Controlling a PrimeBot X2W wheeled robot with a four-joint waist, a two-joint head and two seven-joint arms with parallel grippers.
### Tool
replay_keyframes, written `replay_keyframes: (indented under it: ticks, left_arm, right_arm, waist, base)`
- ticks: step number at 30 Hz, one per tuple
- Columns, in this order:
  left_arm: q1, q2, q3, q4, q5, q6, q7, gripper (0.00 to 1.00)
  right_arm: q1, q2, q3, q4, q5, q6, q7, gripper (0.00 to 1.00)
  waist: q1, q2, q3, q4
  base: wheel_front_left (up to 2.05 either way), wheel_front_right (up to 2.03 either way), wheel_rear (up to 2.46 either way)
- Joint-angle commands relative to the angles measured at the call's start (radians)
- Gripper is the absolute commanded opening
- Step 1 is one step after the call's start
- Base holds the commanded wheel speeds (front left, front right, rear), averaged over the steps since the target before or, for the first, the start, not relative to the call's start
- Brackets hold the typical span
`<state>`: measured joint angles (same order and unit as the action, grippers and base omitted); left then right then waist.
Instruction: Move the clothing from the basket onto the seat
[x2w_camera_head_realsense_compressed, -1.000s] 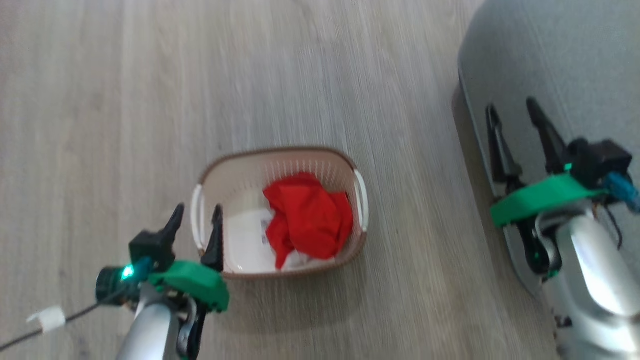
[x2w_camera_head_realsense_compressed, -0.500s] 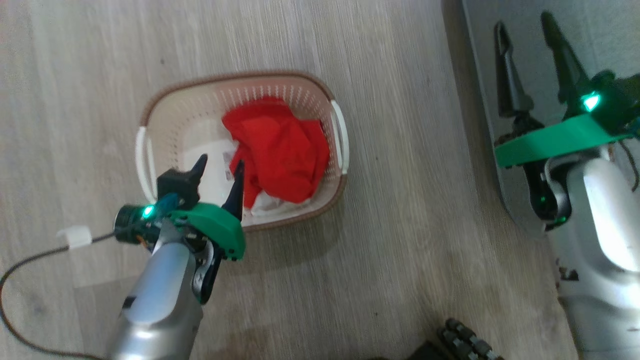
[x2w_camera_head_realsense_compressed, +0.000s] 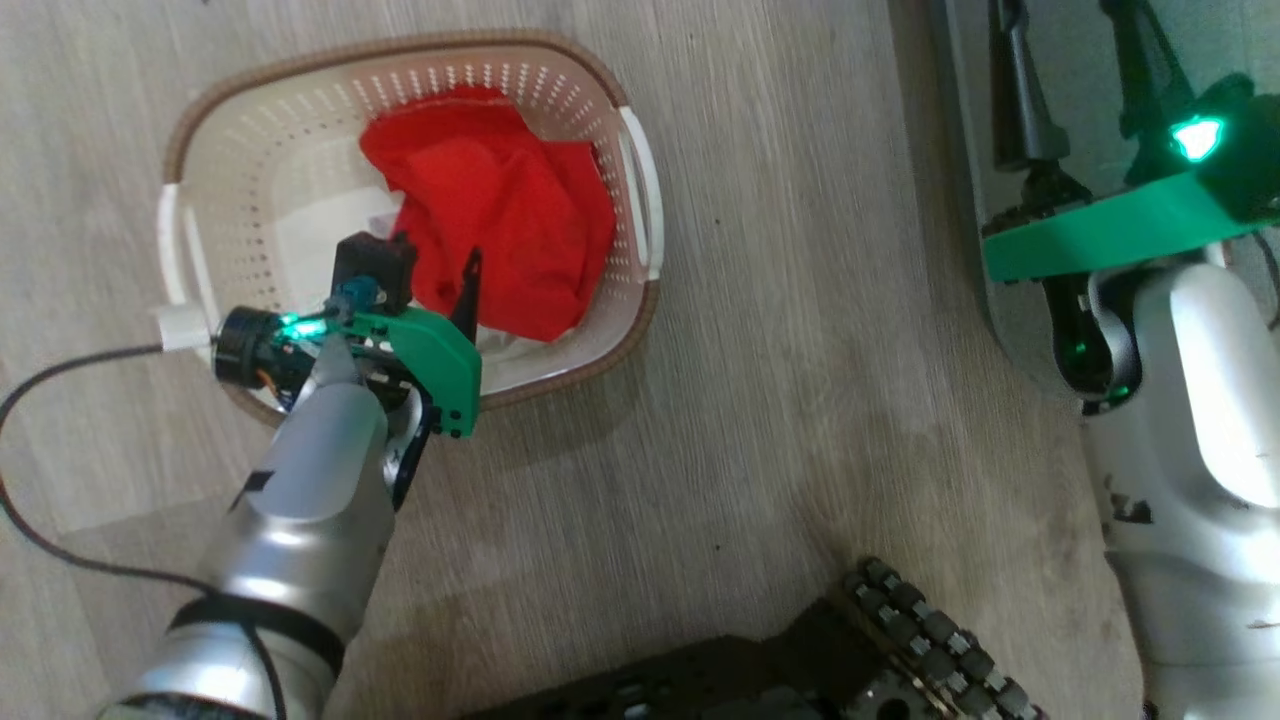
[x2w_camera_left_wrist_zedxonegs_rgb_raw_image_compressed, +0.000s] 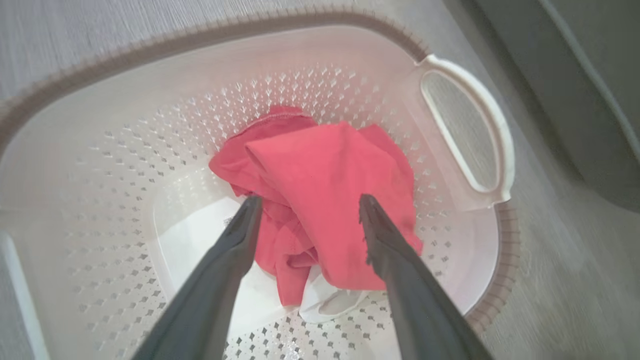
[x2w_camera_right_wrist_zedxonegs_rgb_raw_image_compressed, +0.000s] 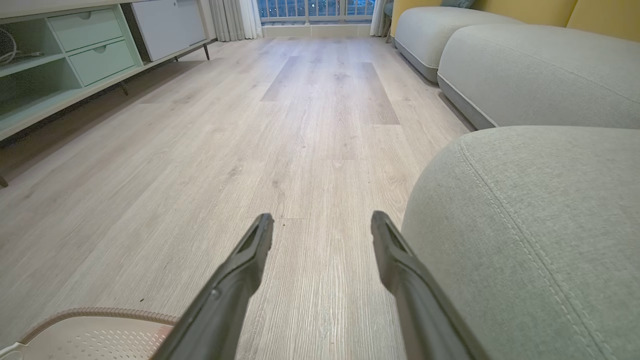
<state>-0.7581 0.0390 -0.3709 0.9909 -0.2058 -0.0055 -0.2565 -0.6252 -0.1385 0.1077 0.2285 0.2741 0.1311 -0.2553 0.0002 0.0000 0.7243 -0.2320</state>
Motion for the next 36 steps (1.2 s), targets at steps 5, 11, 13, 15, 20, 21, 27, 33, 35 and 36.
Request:
replay_keyframes:
  ticks: [5,11,13,15,20,21,27,33,35,36]
  left_arm:
    - [-0.087,0.019,0.009,0.088,0.026,0.017,-0.005,1.0]
    - [-0.169,0.02,0.003,0.177,0.035,0.041,-0.005,1.0]
    - [-0.2,0.025,0.001,0.214,0.038,0.061,-0.001,1.0]
    - [-0.223,0.03,-0.001,0.239,0.041,0.077,0.007,1.0]
    - [-0.261,0.039,-0.003,0.271,0.034,0.083,0.035,1.0]
    - [-0.264,0.038,-0.004,0.275,0.032,0.08,0.038,1.0]
    - [-0.261,0.034,-0.011,0.284,0.018,0.045,0.022,0.0]
    - [-0.219,0.021,-0.01,0.267,-0.01,0.012,-0.001,0.0]
    - [-0.197,0.017,-0.012,0.252,-0.019,0.0,-0.004,0.0]
    - [-0.187,0.016,-0.013,0.241,-0.024,-0.003,-0.004,0.0]
  right_arm:
    - [-0.014,0.021,0.014,-0.054,0.007,0.0,-0.006,1.0]
    - [-0.021,0.033,0.009,-0.058,0.014,0.0,-0.006,1.0]
    - [-0.023,0.04,0.007,-0.062,0.016,0.0,-0.006,1.0]
    - [-0.024,0.046,0.004,-0.065,0.02,0.0,-0.006,1.0]
    - [-0.026,0.056,-0.003,-0.072,0.027,0.0,-0.006,1.0]
    - [-0.025,0.058,-0.006,-0.073,0.026,0.0,-0.006,1.0]
    - [-0.033,0.064,-0.018,-0.066,0.024,0.0,-0.006,1.0]
    - [-0.029,0.056,-0.021,-0.052,0.015,0.0,-0.006,1.0]
    - [-0.022,0.047,-0.019,-0.044,0.011,0.0,-0.006,1.0]
    - [-0.019,0.042,-0.018,-0.04,0.009,0.0,-0.006,1.0]
  waist:
    - [-0.0002,0.0,0.077,-0.04]
    - [-0.0002,0.0,0.124,-0.067]
    - [-0.0002,0.0,0.14,-0.079]
    - [-0.0002,0.0,0.154,-0.091]
    - [-0.0002,0.0,0.183,-0.109]
    - [-0.0002,0.0,0.185,-0.11]
    - [-0.0002,0.0,0.178,-0.106]
    - [-0.0002,0.0,0.101,-0.072]
    - [-0.0002,0.0,0.067,-0.054]
    - [-0.0002,0.0,0.051,-0.046]
  base:
    - [0.0,0.0,0.0]
    - [0.0,0.0,0.0]
    - [0.0,0.0,0.0]
    - [0.0,0.0,0.0]
    - [0.0,0.0,0.0]
    - [0.0,0.0,0.0]
    - [0.0,0.0,0.0]
    - [0.0,0.0,0.0]
    - [0.0,0.0,0.0]
    - [0.0,0.0,0.0]
